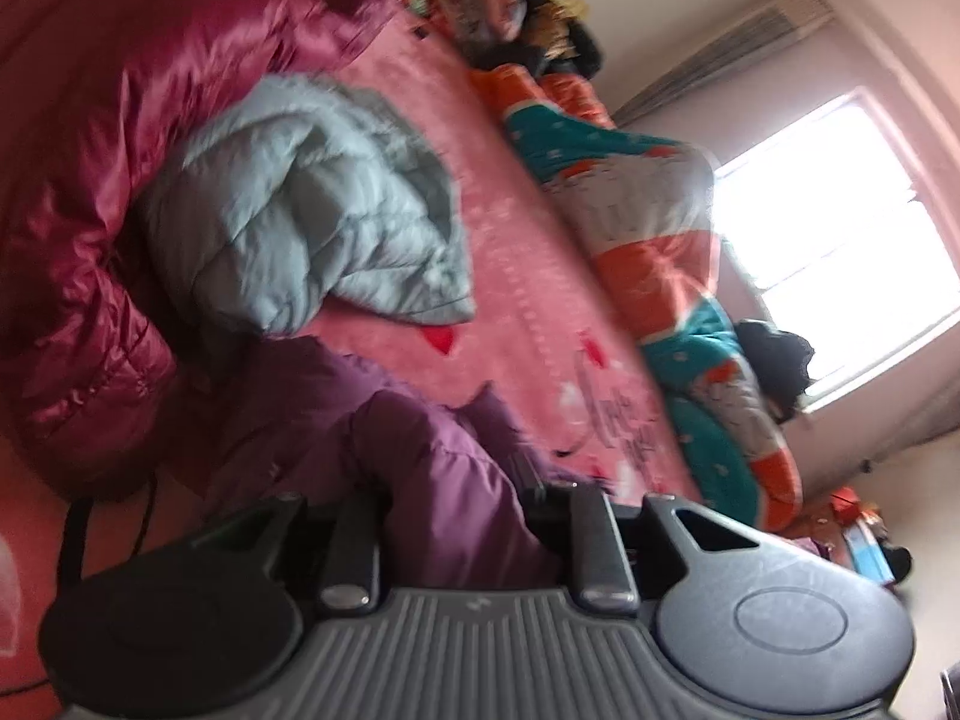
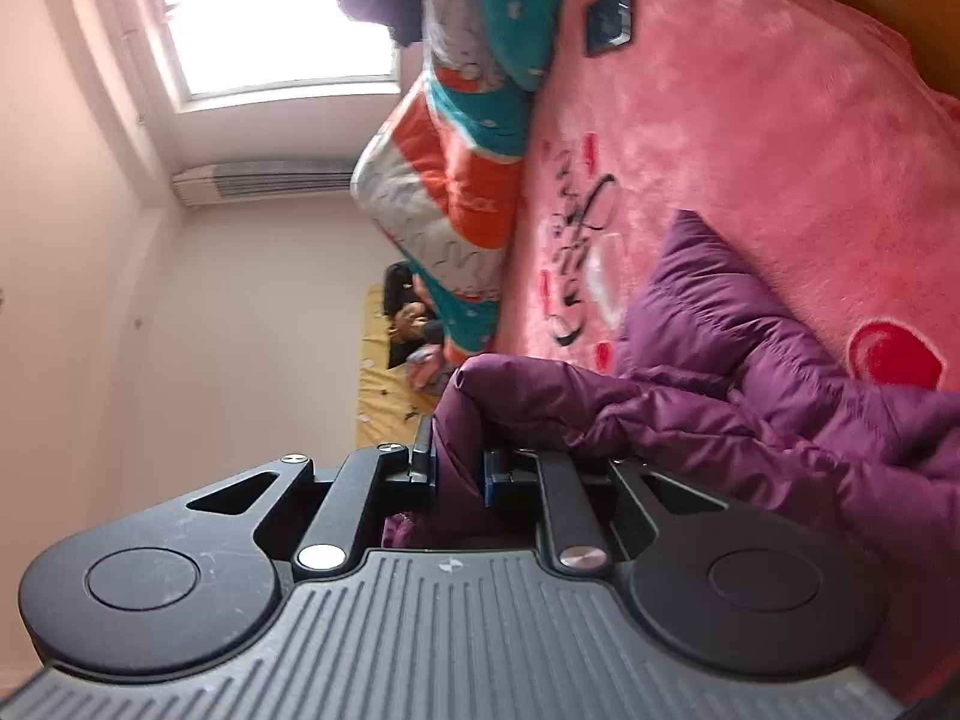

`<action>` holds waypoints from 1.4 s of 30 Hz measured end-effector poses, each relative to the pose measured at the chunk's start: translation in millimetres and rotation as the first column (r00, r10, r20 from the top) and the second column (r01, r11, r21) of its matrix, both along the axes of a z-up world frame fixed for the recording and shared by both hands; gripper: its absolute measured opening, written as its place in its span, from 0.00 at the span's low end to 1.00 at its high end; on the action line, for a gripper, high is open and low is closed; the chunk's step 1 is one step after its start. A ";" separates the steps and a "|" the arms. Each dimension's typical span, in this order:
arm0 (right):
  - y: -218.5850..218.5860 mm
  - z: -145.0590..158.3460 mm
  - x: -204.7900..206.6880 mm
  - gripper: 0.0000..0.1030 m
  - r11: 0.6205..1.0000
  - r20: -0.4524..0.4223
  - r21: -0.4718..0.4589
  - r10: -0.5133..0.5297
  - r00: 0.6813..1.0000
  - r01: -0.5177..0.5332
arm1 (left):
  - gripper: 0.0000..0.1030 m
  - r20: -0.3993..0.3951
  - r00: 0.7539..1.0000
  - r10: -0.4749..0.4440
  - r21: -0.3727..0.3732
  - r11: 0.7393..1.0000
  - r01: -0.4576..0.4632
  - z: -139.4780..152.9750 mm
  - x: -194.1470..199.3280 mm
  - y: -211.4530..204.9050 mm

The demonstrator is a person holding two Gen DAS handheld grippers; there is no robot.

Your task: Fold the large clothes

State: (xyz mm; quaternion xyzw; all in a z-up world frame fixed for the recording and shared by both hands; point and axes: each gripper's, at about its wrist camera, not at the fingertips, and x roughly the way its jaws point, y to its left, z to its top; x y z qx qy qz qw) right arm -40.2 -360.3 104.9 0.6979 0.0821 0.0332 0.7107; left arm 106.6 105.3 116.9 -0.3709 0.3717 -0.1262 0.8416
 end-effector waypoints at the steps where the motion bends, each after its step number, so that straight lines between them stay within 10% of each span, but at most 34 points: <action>1: -0.9 -6.7 6.6 0.19 1.000 -0.013 -0.005 0.002 1.000 -0.002 | 0.22 -0.009 1.000 0.004 0.012 1.000 -0.004 -3.9 5.4 -2.3; 5: -5.6 -22.6 22.6 0.29 1.000 -0.045 -0.018 0.014 0.999 -0.015 | 0.25 -0.029 0.999 0.014 0.048 0.999 -0.013 -15.1 20.4 -9.4; 13: -16.2 -19.5 31.6 0.94 0.992 -0.010 -0.124 0.012 1.000 -0.014 | 0.42 -0.017 1.000 -0.004 0.054 0.999 0.005 -3.9 26.2 -8.1; 25: -24.2 -26.7 18.2 1.00 0.983 0.015 -0.174 -0.051 0.999 0.053 | 0.78 0.159 0.985 -0.069 0.197 0.980 0.037 66.4 -13.4 -15.3; 33: -24.2 -18.4 1.3 1.00 0.953 0.008 -0.294 -0.068 0.998 0.067 | 0.94 0.314 0.942 -0.120 0.453 0.891 -0.037 113.8 -53.1 -19.0; 42: -10.8 -2.4 -13.6 1.00 0.829 -0.060 -0.559 -0.061 0.996 0.017 | 0.94 0.269 0.937 -0.222 0.597 0.802 0.019 50.7 -120.8 -21.2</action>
